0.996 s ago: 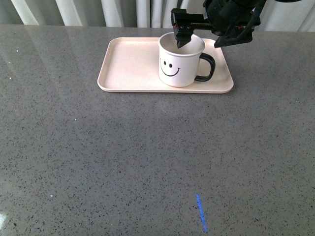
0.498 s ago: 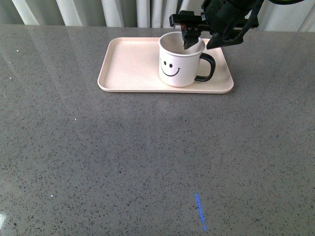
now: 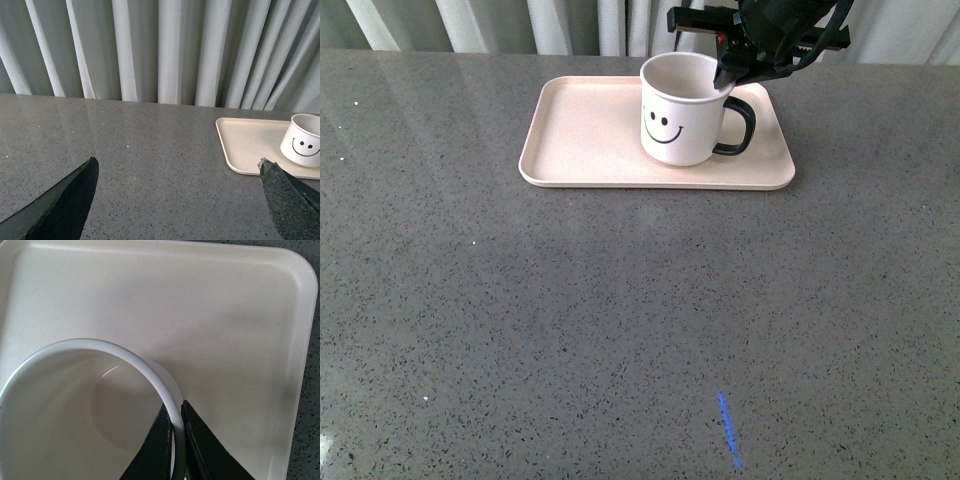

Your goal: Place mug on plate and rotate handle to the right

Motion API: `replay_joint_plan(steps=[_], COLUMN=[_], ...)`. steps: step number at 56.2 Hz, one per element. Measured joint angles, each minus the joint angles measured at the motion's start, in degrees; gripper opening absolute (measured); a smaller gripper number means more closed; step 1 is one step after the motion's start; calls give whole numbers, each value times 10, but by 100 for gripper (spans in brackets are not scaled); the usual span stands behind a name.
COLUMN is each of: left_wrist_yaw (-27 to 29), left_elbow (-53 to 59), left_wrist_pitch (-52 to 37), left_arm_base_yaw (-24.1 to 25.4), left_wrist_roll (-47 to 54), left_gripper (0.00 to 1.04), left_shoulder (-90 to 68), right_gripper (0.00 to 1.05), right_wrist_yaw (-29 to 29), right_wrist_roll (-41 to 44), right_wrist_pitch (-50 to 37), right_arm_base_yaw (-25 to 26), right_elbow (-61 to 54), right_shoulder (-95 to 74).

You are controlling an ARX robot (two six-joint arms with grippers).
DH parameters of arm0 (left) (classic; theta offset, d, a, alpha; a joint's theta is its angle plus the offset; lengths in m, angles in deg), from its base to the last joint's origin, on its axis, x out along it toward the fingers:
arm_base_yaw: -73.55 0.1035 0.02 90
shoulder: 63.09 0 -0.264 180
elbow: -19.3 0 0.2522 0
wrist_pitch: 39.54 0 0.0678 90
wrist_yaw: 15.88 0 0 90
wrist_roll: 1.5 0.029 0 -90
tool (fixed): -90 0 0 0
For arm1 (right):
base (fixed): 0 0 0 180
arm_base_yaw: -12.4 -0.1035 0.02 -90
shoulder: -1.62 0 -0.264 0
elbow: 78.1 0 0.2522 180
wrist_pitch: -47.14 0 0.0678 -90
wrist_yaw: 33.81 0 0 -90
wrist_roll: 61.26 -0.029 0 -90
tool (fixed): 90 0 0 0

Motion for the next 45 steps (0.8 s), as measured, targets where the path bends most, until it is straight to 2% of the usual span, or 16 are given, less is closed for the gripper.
replay_joint_plan(steps=[14,30,45], left_wrist_yaw=[0,0,0], left_elbow=[0,0,0], left_wrist_pitch=[0,0,0], left_arm_base_yaw=[0,0,0], left_wrist_roll=[0,0,0], left_gripper=[96,96,96], left_shoulder=[0,0,0], right_gripper=[2,2,2], right_wrist_yaw=[-19,-79,-120], right_wrist_roll=[21,143,219], right_wrist_pitch=[24,48,61], right_arm_base_yaw=[19,54,59], right_elbow=[20,20,20], right_shoulder=[6,26,26])
